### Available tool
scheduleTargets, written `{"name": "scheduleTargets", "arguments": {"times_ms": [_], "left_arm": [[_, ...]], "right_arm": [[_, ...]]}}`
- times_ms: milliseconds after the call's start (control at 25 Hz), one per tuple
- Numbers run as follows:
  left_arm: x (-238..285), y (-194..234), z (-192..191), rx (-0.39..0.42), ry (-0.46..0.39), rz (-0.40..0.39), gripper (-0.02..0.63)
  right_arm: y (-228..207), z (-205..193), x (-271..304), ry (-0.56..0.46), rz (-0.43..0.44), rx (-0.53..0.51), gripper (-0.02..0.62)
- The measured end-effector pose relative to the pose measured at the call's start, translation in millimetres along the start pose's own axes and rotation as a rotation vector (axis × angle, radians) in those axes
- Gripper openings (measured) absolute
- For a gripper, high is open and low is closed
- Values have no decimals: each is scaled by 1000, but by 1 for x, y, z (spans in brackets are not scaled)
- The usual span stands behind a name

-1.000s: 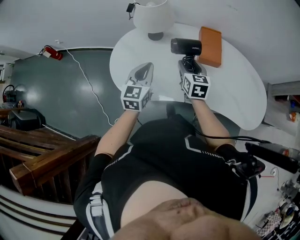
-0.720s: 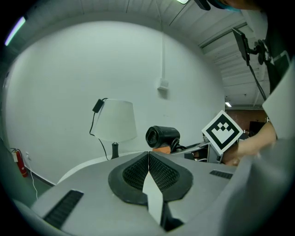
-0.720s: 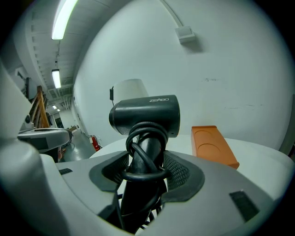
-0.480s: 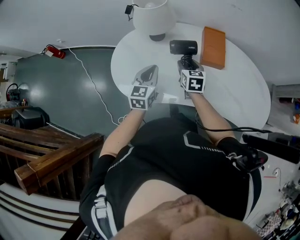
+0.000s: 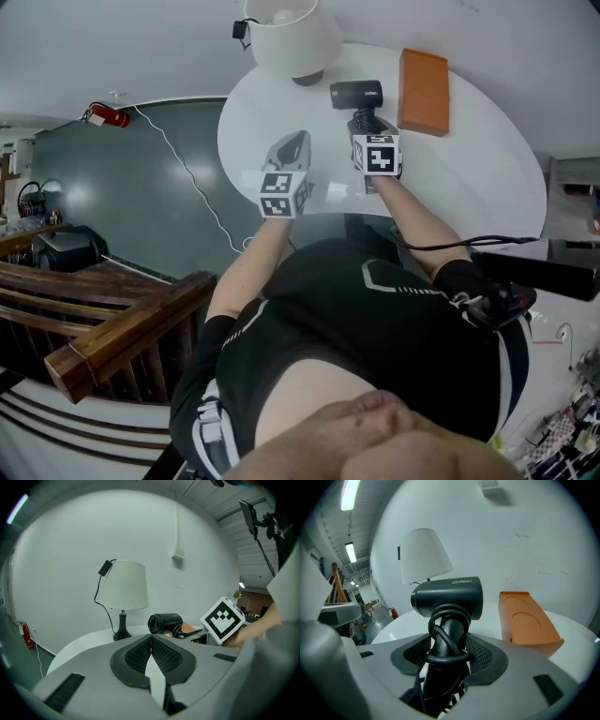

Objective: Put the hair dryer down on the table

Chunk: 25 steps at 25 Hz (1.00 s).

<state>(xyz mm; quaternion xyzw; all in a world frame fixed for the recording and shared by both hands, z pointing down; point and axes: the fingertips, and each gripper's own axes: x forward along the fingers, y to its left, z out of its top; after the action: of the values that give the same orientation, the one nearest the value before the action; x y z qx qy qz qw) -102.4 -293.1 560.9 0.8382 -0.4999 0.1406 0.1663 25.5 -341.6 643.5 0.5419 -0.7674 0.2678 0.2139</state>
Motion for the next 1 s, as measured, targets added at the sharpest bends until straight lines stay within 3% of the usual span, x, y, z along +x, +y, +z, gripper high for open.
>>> {"name": "scheduleTargets", "arguments": {"times_ms": [1000], "left_arm": [[35, 19, -28, -15, 113, 19, 32]], "right_arm": [[-43, -30, 68, 184, -79, 55, 250]]}}
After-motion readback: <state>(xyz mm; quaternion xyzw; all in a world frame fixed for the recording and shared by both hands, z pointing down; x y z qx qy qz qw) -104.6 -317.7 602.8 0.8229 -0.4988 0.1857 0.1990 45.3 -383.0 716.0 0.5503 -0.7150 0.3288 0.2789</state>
